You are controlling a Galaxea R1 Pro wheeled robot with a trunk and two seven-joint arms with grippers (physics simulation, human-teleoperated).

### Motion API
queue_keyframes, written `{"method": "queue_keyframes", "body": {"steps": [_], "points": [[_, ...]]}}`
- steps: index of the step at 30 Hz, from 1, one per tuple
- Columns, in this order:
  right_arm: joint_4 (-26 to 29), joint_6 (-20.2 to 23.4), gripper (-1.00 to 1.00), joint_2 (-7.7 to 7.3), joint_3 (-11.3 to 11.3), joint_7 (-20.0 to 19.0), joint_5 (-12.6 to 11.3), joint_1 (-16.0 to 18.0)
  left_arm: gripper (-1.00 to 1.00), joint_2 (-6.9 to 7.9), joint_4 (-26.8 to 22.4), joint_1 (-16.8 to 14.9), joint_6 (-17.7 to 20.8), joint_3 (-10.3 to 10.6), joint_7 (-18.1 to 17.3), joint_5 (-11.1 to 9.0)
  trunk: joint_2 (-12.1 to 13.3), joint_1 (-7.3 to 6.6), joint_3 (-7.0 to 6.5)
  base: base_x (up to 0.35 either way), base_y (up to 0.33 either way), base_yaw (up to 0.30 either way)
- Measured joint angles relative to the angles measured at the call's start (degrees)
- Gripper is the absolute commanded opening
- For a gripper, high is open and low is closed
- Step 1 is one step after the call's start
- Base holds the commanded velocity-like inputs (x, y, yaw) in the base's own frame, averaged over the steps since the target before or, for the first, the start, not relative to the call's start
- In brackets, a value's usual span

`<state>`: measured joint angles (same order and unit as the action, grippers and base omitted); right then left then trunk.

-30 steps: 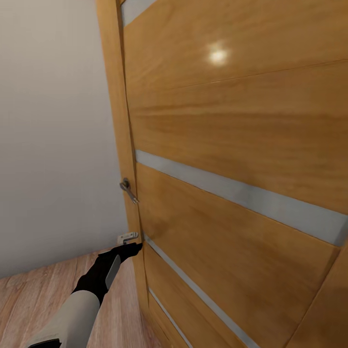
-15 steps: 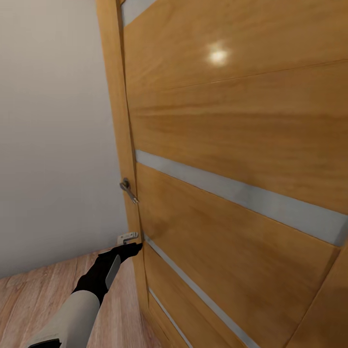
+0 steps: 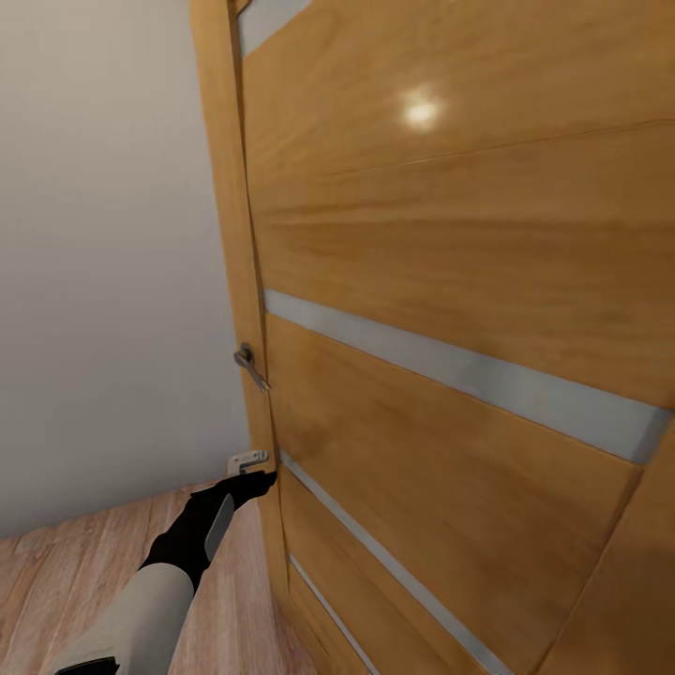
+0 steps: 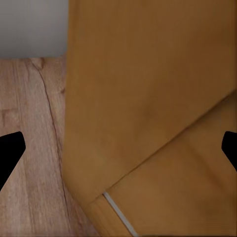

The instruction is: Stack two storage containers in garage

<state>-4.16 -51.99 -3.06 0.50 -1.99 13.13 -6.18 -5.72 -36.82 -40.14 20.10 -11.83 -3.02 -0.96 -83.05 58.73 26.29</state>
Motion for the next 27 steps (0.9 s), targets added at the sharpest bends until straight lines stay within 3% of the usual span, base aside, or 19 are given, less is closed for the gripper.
{"method": "queue_keyframes", "body": {"steps": [6,10,20,27], "points": [[0.01,0.00,1.00,0.00,0.00,0.00,0.00,0.00,1.00,0.00,0.01,0.00,-0.01,0.00,0.00,0.01,0.00,0.00,0.00,-0.007,0.000,-0.050],[0.02,-0.01,1.00,0.00,0.00,0.00,-0.01,-0.01,1.00,0.05,0.00,-0.03,-0.02,-0.16,0.25,0.95,0.00,0.00,0.00,-0.001,0.000,-0.232],[0.02,-0.08,1.00,0.00,0.00,0.00,-0.01,-0.03,1.00,0.03,0.02,-0.02,-0.03,-0.15,0.25,0.96,0.00,0.00,0.00,0.000,0.000,-0.267],[0.00,-0.09,1.00,0.00,0.00,0.00,0.00,0.00,1.00,0.03,-0.01,-0.01,-0.02,-0.11,0.17,0.63,0.00,-0.01,0.00,0.000,0.000,-0.058]]}}
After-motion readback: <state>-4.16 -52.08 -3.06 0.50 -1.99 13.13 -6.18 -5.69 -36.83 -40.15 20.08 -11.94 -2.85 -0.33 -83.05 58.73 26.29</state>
